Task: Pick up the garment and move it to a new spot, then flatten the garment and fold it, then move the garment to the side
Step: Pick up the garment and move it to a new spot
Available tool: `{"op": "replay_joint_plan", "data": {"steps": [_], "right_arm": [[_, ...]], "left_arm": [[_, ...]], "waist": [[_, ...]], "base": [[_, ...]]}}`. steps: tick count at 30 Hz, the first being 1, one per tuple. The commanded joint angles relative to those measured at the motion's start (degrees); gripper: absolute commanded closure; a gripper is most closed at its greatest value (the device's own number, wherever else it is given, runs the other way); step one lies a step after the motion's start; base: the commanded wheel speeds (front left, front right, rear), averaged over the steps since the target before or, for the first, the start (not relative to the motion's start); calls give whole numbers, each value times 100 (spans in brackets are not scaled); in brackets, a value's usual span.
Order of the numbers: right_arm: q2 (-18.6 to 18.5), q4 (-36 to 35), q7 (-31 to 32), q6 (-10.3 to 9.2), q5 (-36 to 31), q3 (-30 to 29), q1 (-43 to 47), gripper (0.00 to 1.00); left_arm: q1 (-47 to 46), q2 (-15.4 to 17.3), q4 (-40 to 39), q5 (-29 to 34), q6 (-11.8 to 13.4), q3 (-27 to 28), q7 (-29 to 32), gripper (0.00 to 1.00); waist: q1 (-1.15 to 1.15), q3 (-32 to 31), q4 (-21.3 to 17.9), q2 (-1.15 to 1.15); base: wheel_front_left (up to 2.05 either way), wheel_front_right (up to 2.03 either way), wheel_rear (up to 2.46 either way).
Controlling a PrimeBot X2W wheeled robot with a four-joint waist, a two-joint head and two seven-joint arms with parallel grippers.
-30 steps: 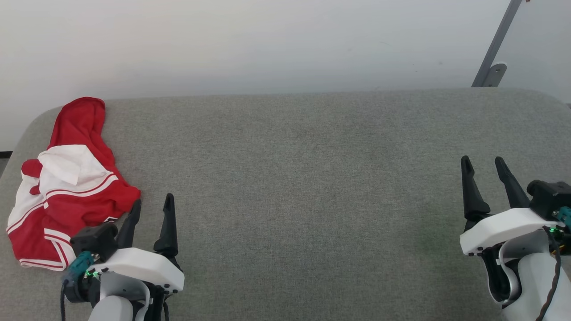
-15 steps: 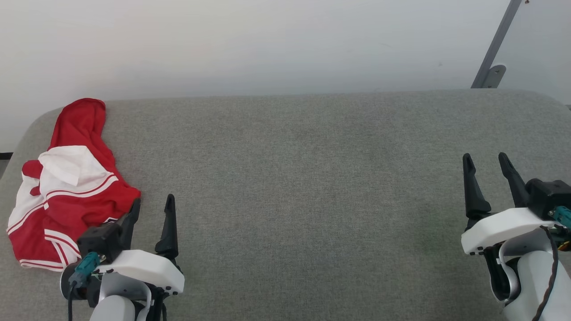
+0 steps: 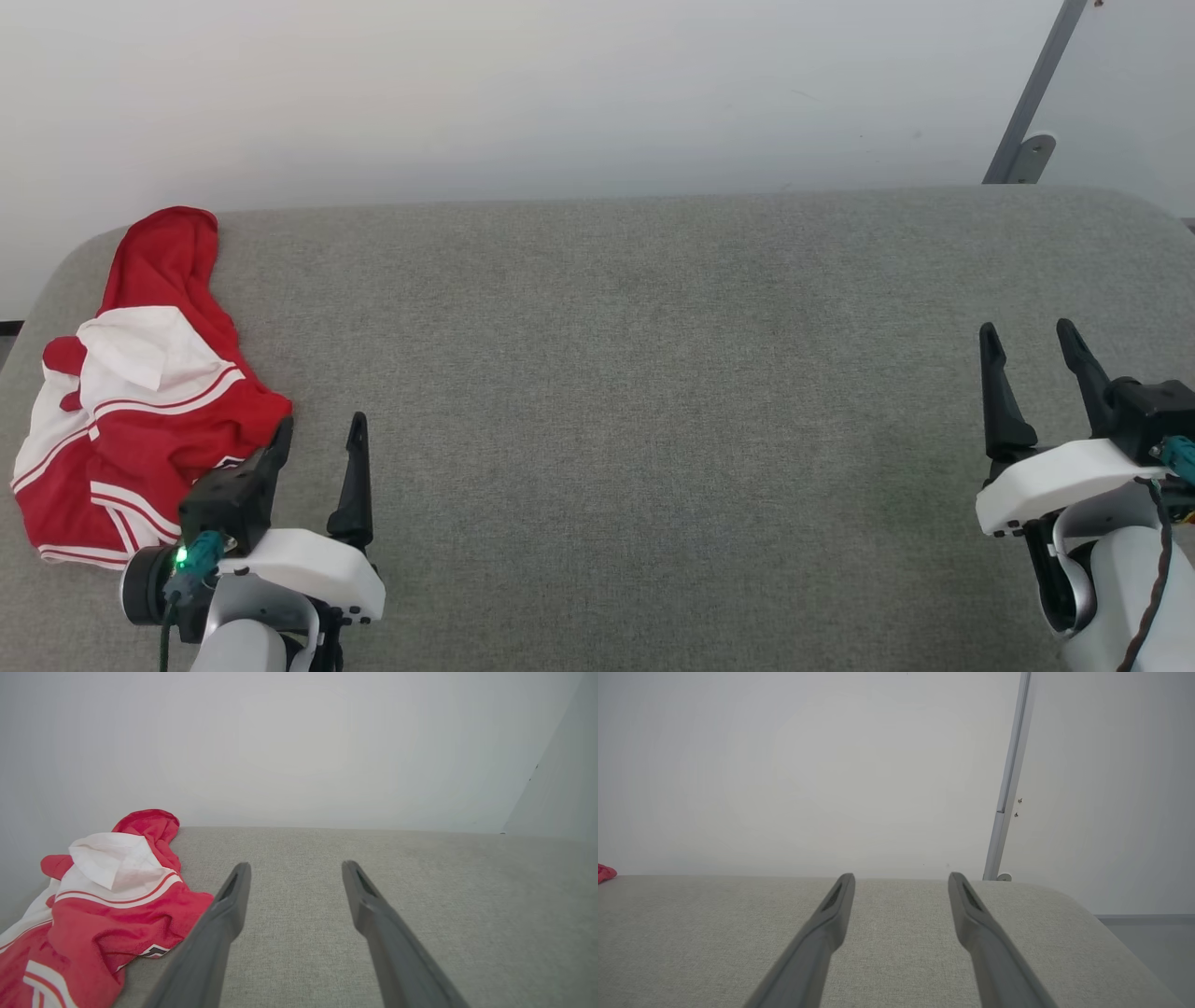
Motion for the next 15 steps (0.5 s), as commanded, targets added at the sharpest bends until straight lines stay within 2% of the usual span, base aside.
{"op": "replay_joint_plan", "data": {"steps": [1, 15], "right_arm": [[-12, -28, -63, 0, -94, -16, -86, 0], [-7, 22, -200, 0, -534, -105, -35, 0]], "left_arm": [[-99, -3, 22, 119, -19, 20, -49, 0], [-121, 6, 139, 707, -84, 98, -187, 0]], "waist": [[0, 3, 6, 0], [0, -4, 25, 0]], "base": [[0, 0, 0], [0, 0, 0]]}}
